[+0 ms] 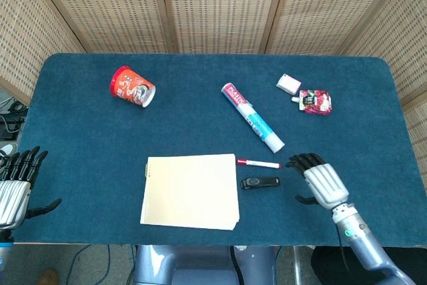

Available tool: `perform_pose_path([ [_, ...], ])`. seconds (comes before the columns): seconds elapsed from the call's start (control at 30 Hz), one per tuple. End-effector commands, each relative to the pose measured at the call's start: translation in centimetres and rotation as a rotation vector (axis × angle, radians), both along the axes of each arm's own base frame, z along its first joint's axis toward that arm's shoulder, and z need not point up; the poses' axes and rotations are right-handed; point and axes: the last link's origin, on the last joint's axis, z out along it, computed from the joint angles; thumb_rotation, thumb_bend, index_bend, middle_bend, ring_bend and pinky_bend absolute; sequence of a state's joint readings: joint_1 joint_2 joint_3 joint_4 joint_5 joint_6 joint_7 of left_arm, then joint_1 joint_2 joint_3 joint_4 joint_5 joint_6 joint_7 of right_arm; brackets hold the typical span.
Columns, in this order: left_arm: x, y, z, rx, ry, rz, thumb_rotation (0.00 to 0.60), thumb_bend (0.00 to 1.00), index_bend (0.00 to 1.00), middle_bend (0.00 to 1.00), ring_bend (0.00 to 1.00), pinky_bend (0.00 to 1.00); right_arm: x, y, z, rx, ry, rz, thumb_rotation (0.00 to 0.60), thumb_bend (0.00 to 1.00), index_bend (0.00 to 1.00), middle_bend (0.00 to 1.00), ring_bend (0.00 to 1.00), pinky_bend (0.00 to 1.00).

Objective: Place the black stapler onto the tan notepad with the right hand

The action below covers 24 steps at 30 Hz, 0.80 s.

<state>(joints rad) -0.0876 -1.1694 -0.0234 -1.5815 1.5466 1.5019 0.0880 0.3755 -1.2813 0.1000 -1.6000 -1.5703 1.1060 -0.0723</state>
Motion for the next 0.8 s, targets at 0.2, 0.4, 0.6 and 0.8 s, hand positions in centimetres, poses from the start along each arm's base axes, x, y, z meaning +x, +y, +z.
perform_pose_path([
  [0.2,-0.3,0.7,-0.2,-0.011,-0.002,0.024,0.600,0.00,0.00,0.00,0.00,0.00,1.7,-3.3,-6.0,0.074,0.029,-0.057,0.600,0.32,0.36,0.37,0.27,0.31],
  [0.4,-0.5,0.8,-0.1,-0.015,-0.007,0.030,0.600,0.00,0.00,0.00,0.00,0.00,1.9,-3.8,-8.1,0.079,0.050,-0.072,0.600,0.36,0.39,0.40,0.34,0.38],
  [0.6,-0.5,0.8,0.1,-0.009,-0.012,0.029,0.600,0.00,0.00,0.00,0.00,0.00,2.2,-3.6,-9.2,0.064,0.060,-0.051,0.600,0.37,0.41,0.43,0.40,0.41],
  [0.8,-0.5,0.8,0.1,-0.010,-0.010,0.029,0.600,0.00,0.00,0.00,0.00,0.00,2.6,-3.1,-9.7,0.047,0.057,-0.021,0.600,0.37,0.42,0.45,0.41,0.41],
])
